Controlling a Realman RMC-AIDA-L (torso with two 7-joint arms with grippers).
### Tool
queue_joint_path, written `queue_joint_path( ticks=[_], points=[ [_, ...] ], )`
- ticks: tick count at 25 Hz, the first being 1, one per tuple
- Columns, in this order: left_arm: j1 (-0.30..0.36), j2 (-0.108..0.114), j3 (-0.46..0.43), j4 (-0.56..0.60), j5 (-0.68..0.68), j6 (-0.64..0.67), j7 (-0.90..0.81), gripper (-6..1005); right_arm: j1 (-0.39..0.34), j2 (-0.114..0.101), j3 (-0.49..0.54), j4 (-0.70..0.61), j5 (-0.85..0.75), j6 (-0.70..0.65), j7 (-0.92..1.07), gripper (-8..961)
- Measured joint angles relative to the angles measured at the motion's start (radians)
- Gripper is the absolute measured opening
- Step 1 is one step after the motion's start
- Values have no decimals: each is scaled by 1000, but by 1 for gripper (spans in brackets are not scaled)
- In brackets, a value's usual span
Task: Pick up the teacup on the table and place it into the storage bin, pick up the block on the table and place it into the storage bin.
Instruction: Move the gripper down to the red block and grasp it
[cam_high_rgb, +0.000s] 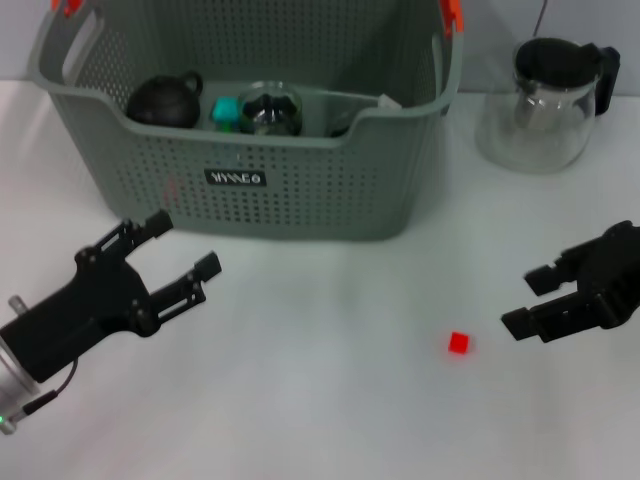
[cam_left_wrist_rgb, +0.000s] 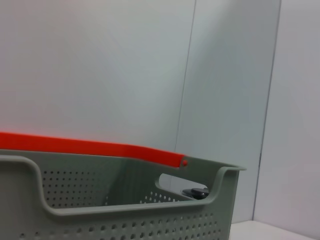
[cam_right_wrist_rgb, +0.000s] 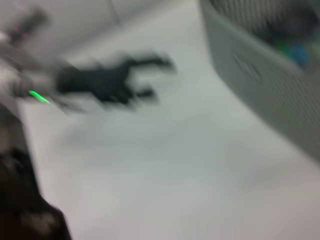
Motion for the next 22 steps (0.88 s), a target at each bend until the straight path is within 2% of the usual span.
queue_joint_path(
  ticks=[2,5,9,13,22],
  points=[
    [-3,0,0,-3,1,0,0,843,37,14,-59,17,-126,11,62,806],
    [-3,0,-2,-5,1,0,0,843,76,15,-173,64,-200,72,147,696],
    [1,0,-4,-6,1,-1,0,843,103,14,-336,150,-233,161,142,505],
    [3,0,-5,-6,-2,5,0,843,112,13,-432,210,-263,242,99,503],
    [-2,-2,-1,-6,-3,0,0,843,159,13,-444,394,-318,382,44,500]
  ],
)
